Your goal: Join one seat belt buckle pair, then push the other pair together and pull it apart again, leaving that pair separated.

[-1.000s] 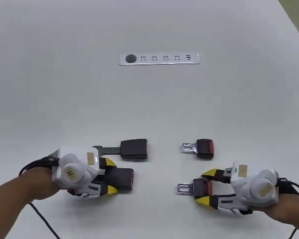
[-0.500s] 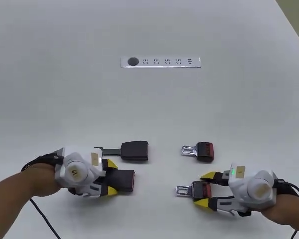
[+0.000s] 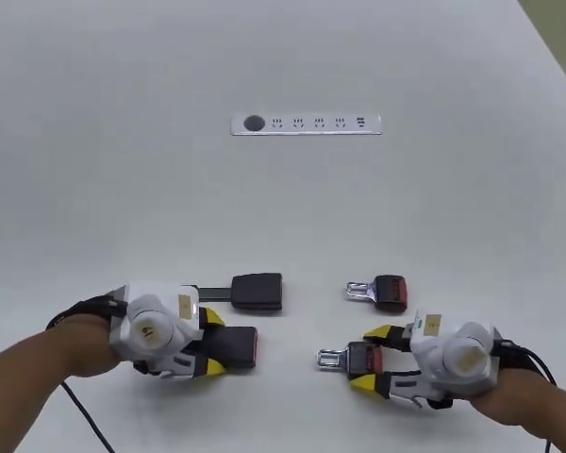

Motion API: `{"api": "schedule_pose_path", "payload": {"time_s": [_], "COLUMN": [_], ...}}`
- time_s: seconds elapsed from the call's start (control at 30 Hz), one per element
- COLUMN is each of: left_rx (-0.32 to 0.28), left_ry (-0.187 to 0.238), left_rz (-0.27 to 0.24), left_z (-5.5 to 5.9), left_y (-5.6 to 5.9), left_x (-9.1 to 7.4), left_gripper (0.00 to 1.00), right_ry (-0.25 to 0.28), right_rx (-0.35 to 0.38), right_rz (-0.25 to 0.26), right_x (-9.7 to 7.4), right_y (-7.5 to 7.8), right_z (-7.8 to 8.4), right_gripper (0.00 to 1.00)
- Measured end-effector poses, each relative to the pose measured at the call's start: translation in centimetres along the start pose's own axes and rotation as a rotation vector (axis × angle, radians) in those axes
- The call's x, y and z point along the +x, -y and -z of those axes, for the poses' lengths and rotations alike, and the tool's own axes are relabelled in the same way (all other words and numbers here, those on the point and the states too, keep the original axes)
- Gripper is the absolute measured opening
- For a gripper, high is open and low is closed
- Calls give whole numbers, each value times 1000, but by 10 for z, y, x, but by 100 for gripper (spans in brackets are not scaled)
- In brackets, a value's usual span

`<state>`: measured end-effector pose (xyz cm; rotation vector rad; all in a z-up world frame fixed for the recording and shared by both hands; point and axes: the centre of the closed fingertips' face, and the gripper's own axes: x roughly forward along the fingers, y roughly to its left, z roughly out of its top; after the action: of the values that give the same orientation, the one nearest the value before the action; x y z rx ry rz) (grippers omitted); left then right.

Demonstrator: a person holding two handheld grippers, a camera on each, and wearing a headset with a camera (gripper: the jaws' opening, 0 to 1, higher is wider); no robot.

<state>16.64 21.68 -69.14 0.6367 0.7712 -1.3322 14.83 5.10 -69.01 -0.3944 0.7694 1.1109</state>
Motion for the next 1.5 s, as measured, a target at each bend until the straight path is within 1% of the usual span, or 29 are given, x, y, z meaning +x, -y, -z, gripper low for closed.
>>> {"api": "schedule_pose_path", "payload": {"time_s": [0.3,0.47,0.63,0.77,0.87,0.97,1.07,1.1,1.13,1.2,1.3,1.37,1.4,1.47,1.5], "left_rx": [-1,1,3,6,7,7,5,4,5,5,8,10,11,13,12], "left_ry": [-1,0,-6,-11,-15,-20,-23,-25,-27,-32,-36,-40,-42,-47,-49], "left_rz": [0,1,3,6,7,6,6,6,6,8,9,10,11,11,11], "left_z": [1,1,2,1,1,1,-1,-1,0,0,1,1,2,2,2], "left_y": [0,0,0,2,2,2,4,4,4,4,4,4,3,3,3], "left_x": [0,0,0,-1,-1,-1,-2,-2,-2,-2,-2,-2,-2,-2,-2], "left_gripper": [35,35,35,35,35,35,35,35,35,35,35,35,35,35,35], "right_ry": [17,32,45,55,66,75,81,87,102,93,97,95,95,97,99], "right_rx": [-12,-14,-24,-31,-32,-38,-41,-25,13,-32,-26,-31,-40,-44,-51], "right_rz": [-20,-21,-34,-46,-43,-46,-51,-54,-57,-53,-56,-57,-55,-58,-57], "right_x": [12,19,32,37,45,52,59,59,61,60,59,60,60,64,67], "right_y": [-2,-4,-5,-12,-12,-14,-18,-19,-20,-22,-19,-19,-21,-26,-26], "right_z": [-13,-19,-24,-34,-43,-49,-54,-56,-59,-58,-57,-57,-57,-61,-64], "right_gripper": [37,37,37,37,37,37,37,37,37,37,37,37,37,37,37]}}
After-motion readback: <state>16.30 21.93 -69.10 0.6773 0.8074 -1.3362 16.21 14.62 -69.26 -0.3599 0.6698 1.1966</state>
